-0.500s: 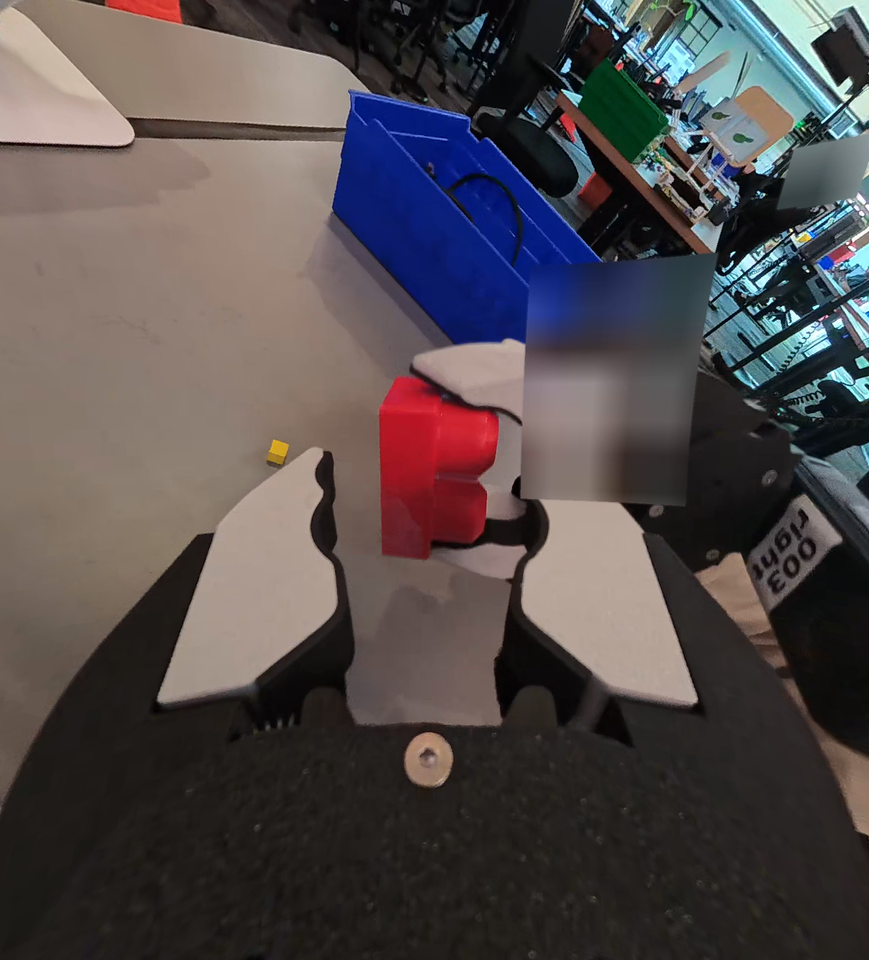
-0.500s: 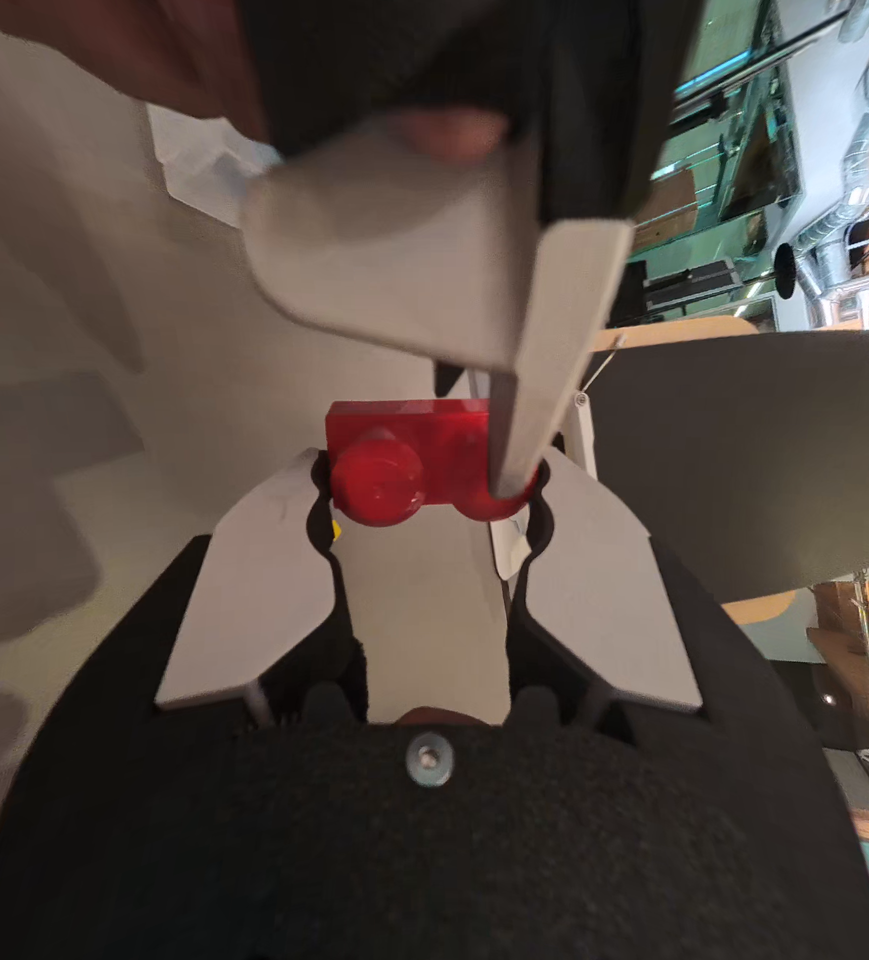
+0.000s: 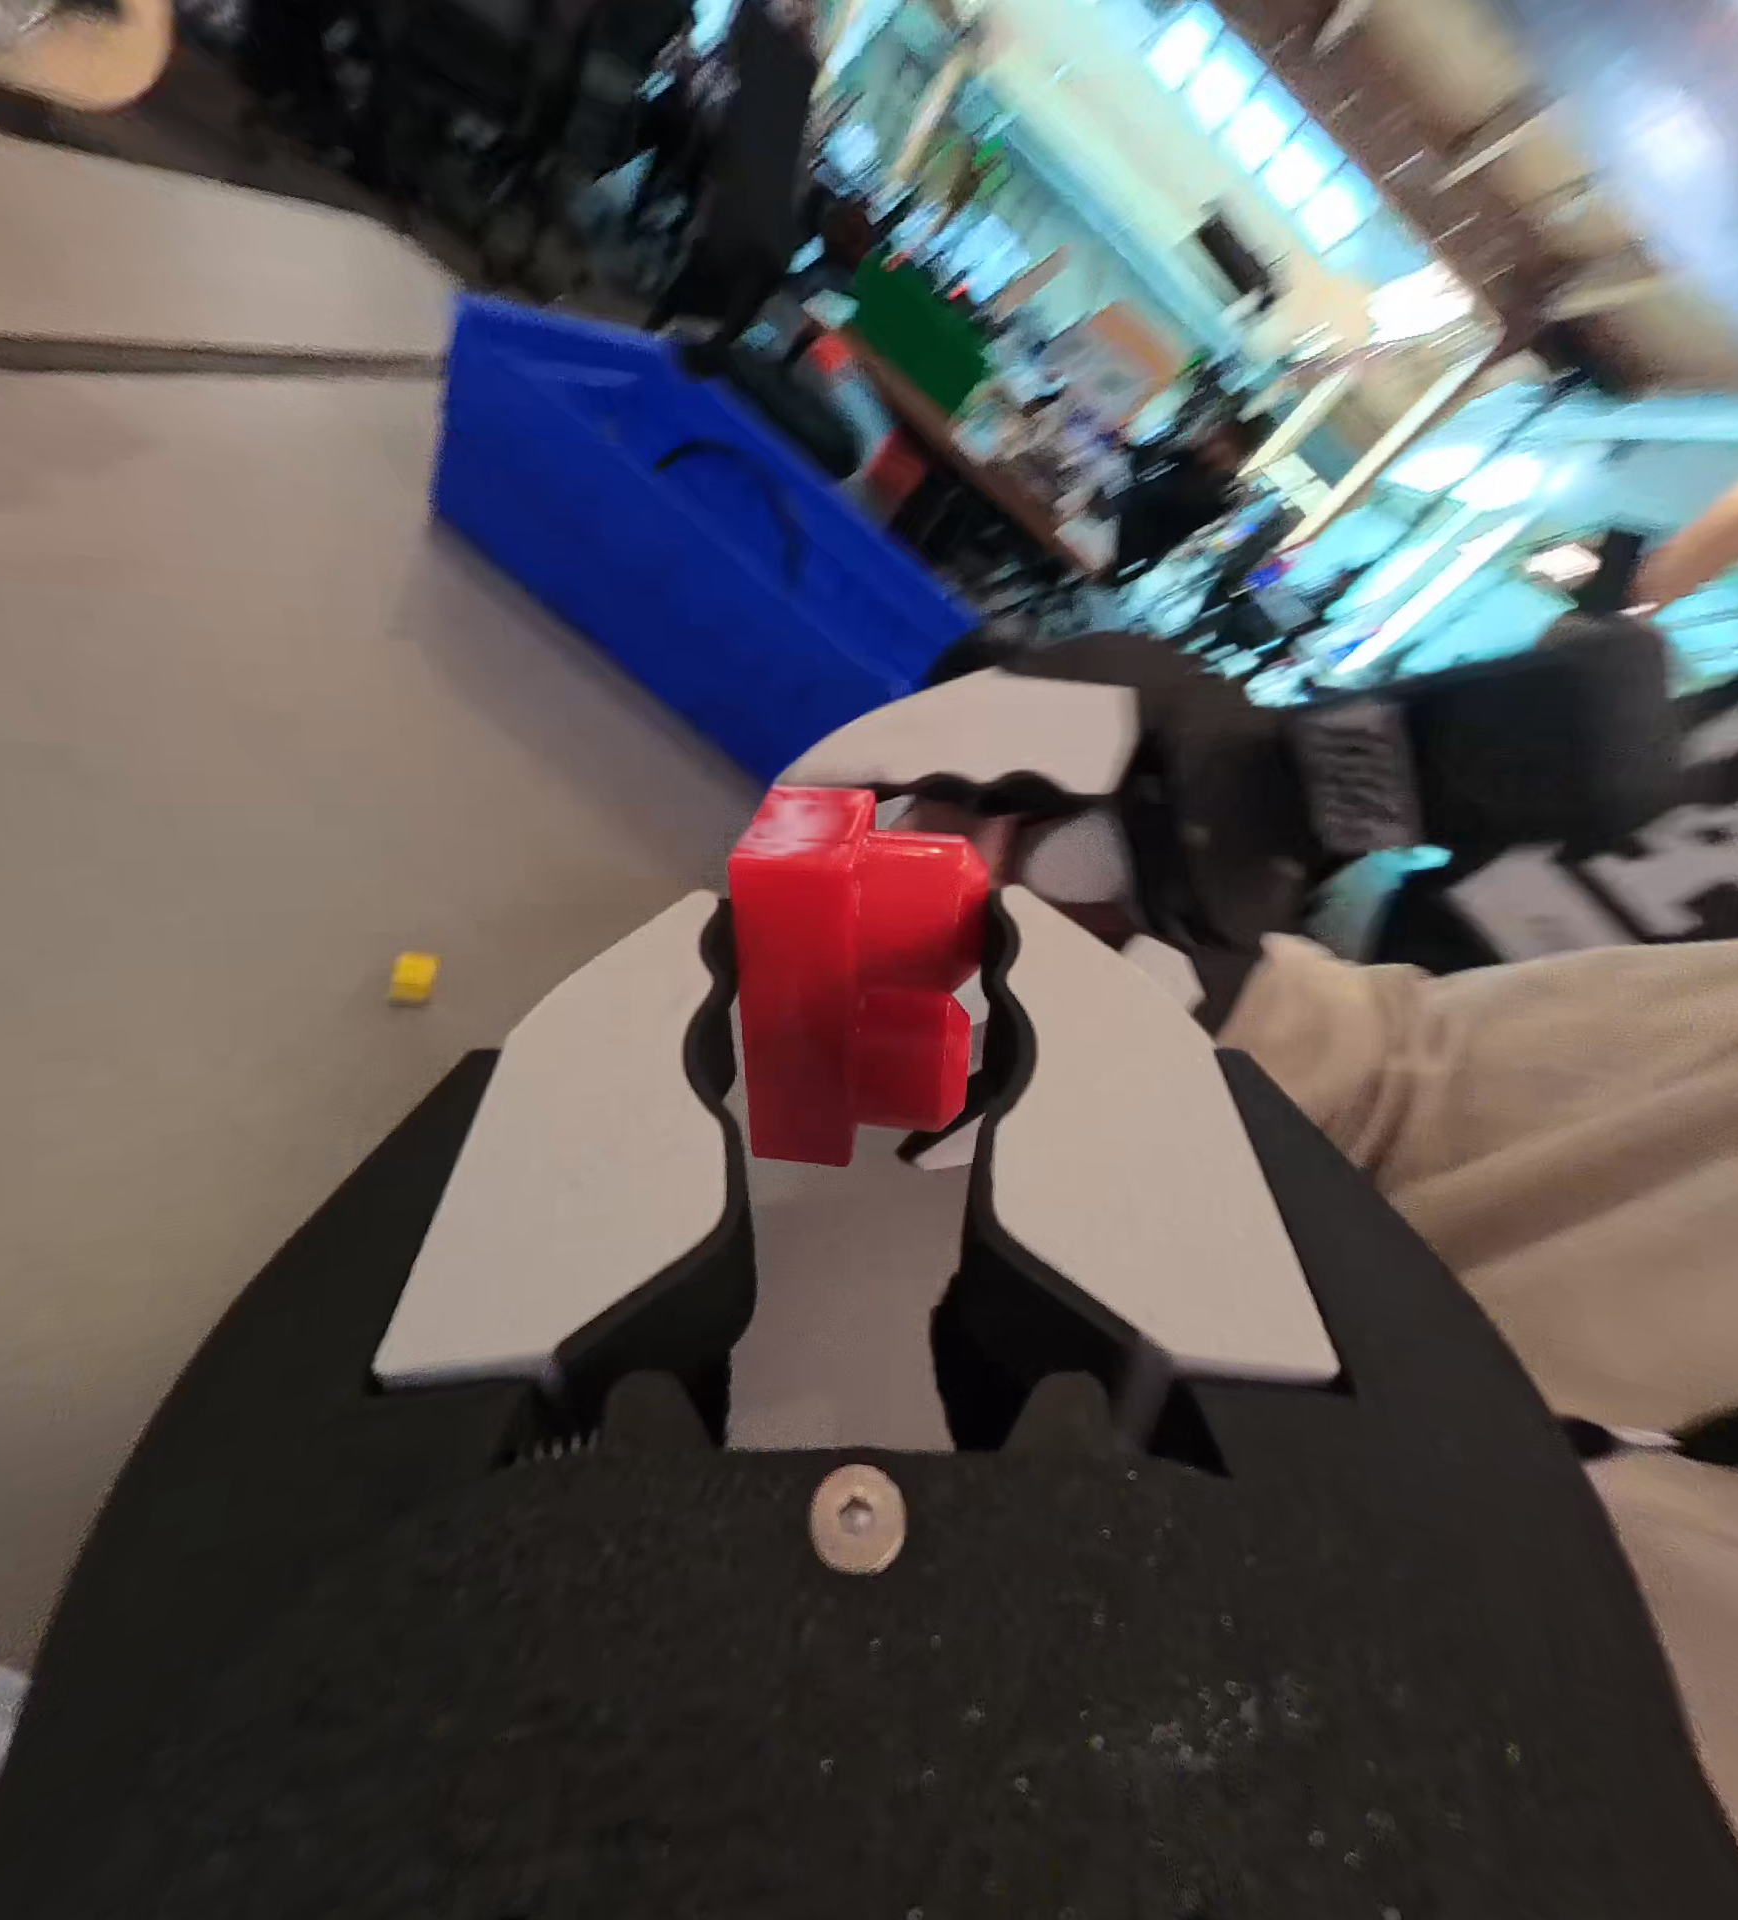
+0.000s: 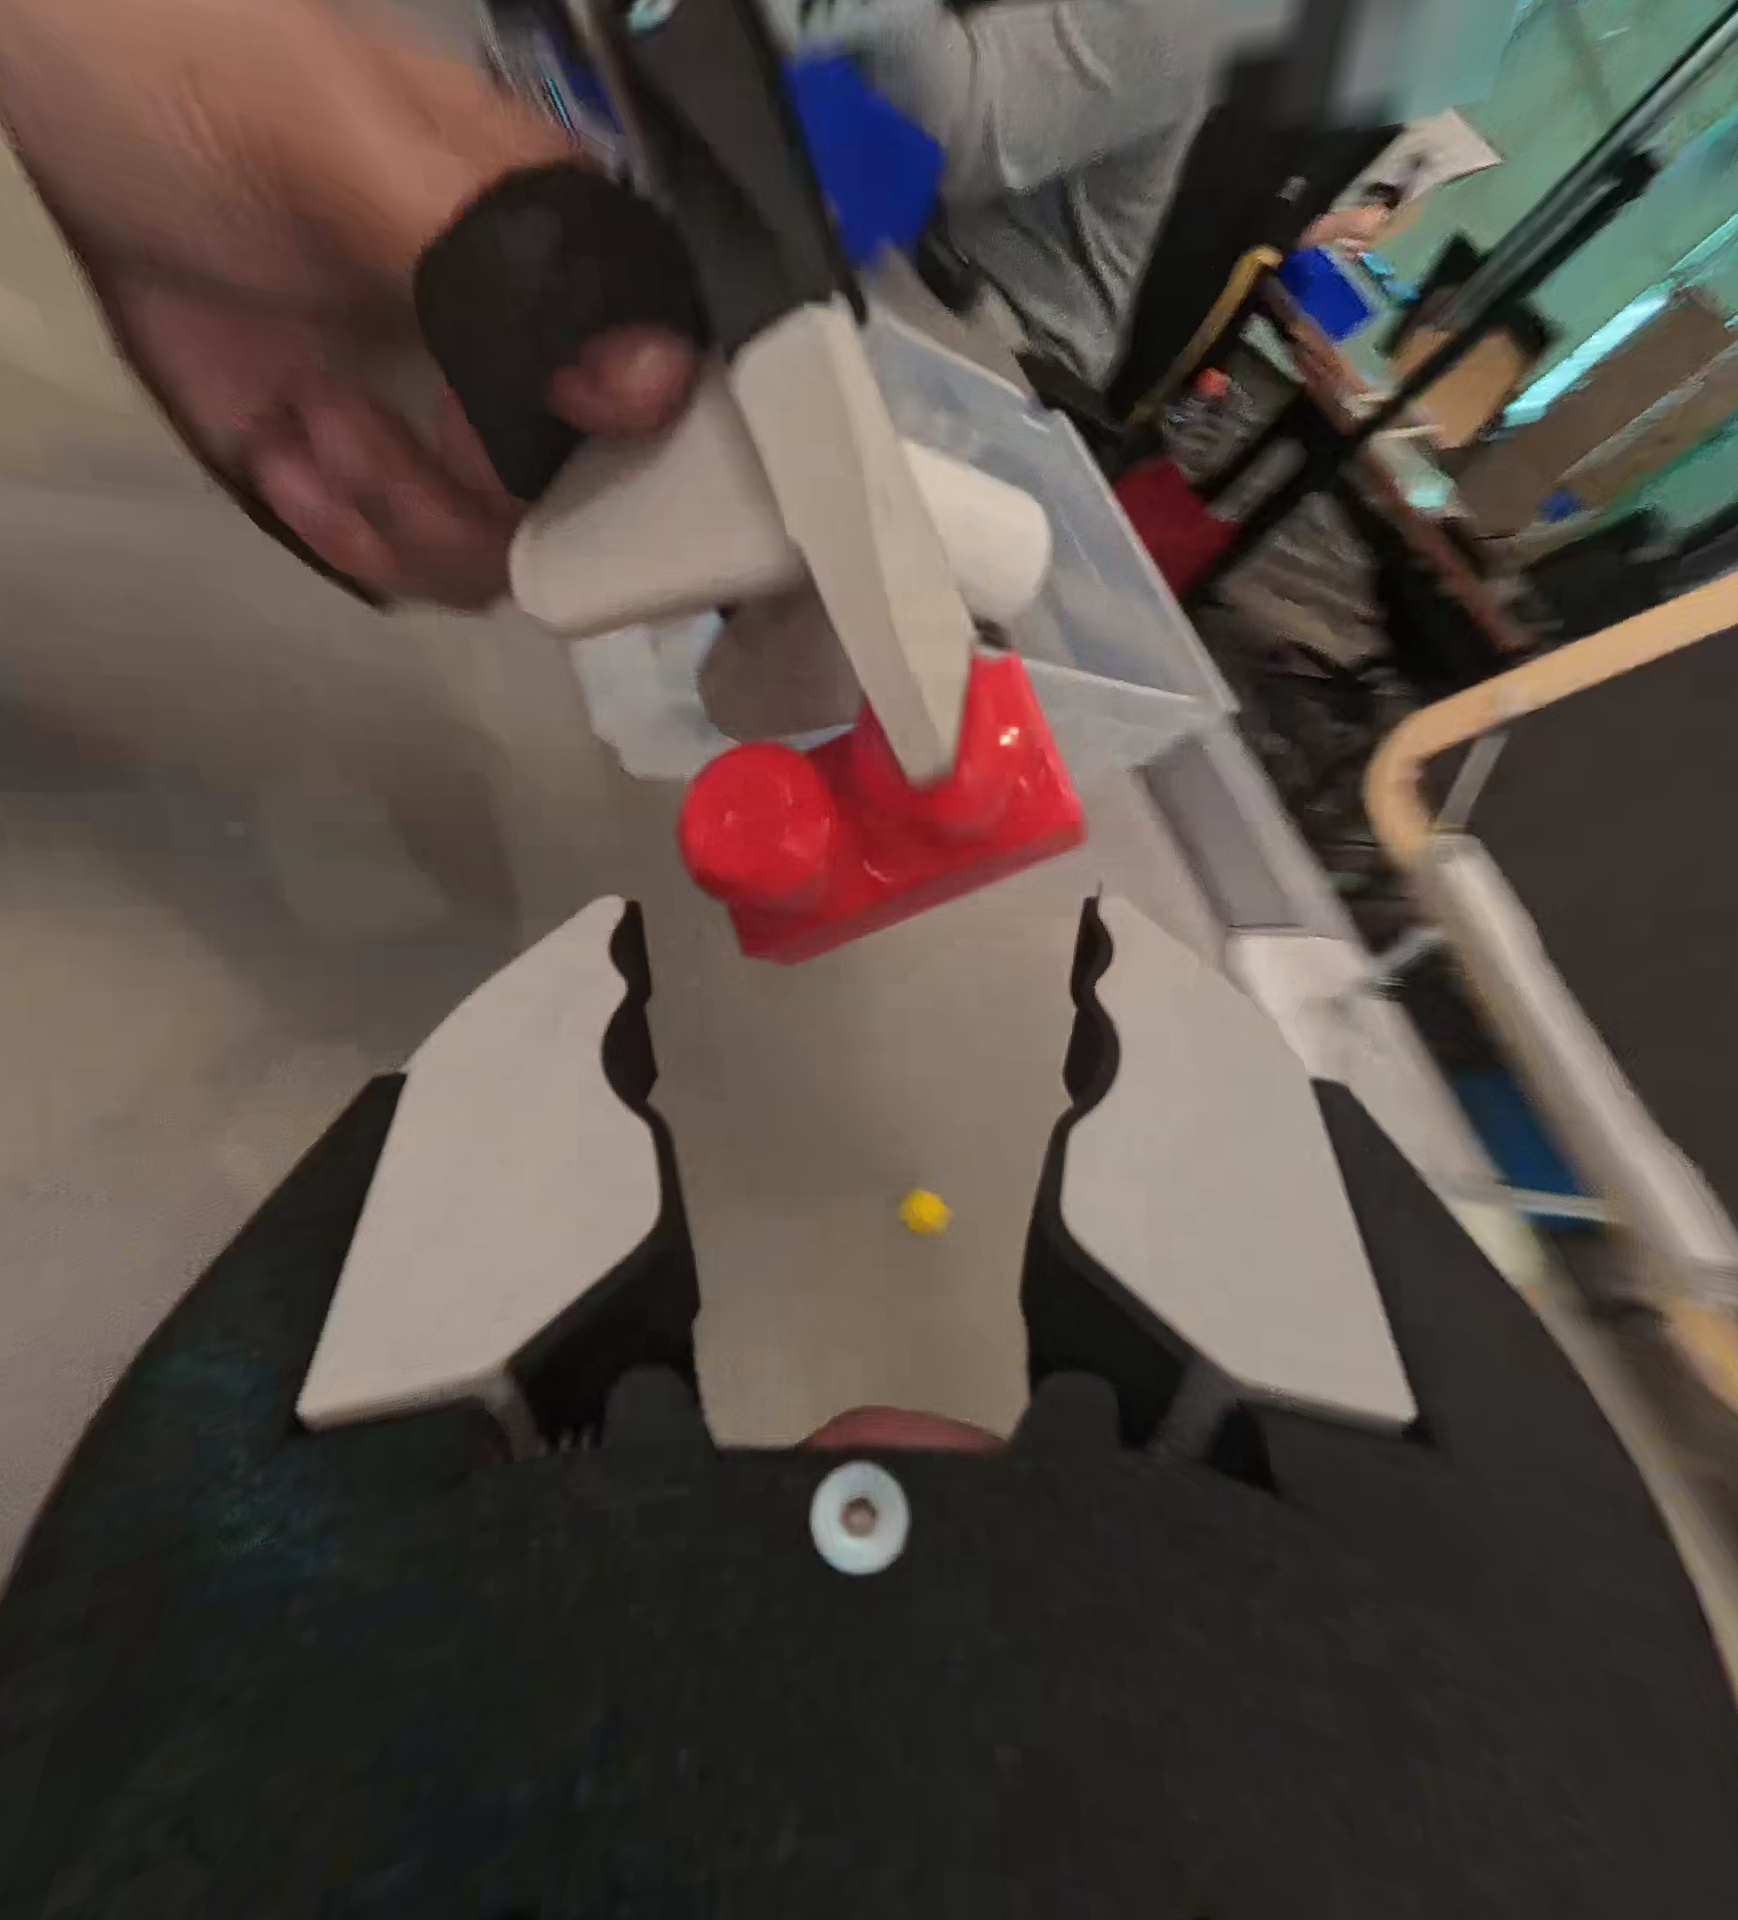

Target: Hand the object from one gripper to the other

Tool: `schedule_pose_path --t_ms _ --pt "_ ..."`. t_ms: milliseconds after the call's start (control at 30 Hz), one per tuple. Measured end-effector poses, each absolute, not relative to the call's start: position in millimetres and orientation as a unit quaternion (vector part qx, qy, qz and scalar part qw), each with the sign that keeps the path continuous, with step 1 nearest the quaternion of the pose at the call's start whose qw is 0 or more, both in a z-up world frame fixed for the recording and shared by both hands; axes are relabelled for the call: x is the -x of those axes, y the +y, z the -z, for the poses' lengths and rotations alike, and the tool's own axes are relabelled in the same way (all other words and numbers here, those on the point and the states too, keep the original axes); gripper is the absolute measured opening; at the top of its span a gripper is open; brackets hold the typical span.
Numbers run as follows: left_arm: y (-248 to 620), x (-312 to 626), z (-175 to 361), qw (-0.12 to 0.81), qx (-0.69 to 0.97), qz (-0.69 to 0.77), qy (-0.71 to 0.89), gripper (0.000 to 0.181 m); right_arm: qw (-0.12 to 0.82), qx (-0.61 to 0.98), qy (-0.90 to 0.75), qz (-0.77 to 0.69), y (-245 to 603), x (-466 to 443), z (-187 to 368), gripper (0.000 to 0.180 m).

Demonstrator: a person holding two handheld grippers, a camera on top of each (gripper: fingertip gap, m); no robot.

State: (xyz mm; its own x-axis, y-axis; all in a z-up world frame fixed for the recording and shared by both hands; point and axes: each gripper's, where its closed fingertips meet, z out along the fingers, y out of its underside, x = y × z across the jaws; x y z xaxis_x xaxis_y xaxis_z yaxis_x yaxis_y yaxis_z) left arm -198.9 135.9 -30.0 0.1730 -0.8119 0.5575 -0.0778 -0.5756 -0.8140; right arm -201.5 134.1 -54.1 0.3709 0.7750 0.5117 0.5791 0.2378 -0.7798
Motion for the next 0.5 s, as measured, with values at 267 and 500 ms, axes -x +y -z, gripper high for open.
schedule_pose_path --t_ms 267,500 --pt "83.3 237.0 -47.3 0.279 0.391 0.819 0.314 0.044 0.315 0.473 -0.292 -0.769 79.7 199.3 -20.8 0.077" --pt "55.7 222.2 -51.3 0.218 0.332 0.850 0.345 0.044 0.173 0.413 -0.330 -0.831 29.7 227.9 -7.6 0.059"
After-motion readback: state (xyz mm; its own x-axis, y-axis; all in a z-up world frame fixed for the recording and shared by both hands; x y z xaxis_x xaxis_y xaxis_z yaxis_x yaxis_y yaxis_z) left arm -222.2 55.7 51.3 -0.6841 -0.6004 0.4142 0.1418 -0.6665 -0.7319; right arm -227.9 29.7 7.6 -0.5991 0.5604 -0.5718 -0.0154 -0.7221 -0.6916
